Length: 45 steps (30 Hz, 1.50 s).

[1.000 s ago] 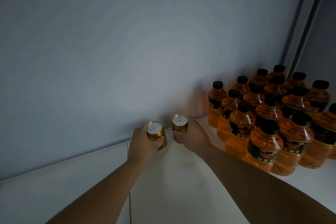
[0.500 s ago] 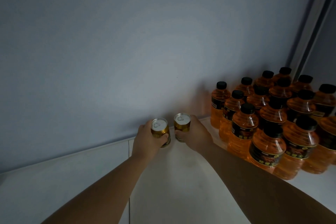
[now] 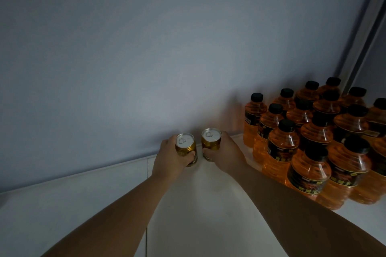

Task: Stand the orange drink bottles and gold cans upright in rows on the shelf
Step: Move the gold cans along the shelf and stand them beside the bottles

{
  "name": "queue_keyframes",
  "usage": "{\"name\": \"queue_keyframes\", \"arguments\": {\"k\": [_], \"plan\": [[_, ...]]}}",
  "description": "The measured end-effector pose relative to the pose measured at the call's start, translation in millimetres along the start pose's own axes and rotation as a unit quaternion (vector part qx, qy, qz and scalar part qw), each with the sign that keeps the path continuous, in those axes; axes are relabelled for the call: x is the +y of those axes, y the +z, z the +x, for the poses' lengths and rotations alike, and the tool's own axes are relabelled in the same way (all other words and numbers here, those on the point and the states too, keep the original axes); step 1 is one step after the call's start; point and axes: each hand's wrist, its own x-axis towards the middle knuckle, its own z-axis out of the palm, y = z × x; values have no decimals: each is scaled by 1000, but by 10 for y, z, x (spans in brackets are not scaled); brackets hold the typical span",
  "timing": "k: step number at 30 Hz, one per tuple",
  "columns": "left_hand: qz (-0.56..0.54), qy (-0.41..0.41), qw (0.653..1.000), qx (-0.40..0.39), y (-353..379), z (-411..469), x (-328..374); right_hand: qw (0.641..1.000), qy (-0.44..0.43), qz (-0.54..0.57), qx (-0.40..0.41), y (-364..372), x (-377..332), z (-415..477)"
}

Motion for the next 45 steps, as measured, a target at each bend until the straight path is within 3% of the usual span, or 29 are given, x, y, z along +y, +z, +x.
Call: {"name": "queue_keyframes", "arguments": {"k": [7,11,17,21,31,45], "plan": [[10,-5,1000,-9,11,10,-5,1000,5,-8,-14,-39,-21,-14],[-15,-32,997,-62,-18,12,-43,999,35,-7,-35,-51,0,-15],[105,-37,988,-108,-87,-263,-273,995,42,-86,20,-47,94,-287],[194,20,970,-145,-300,-493,-432,981,56,-178,49,-12,25,-603],[310,116,926,-181,-1434,-1341,-899,970,67,-231,19,481,-526,-1550],[306,-59,946,-83,-3155,-2956,-1678,963,-108,-217,-121,1701,-1721,-2519]]}}
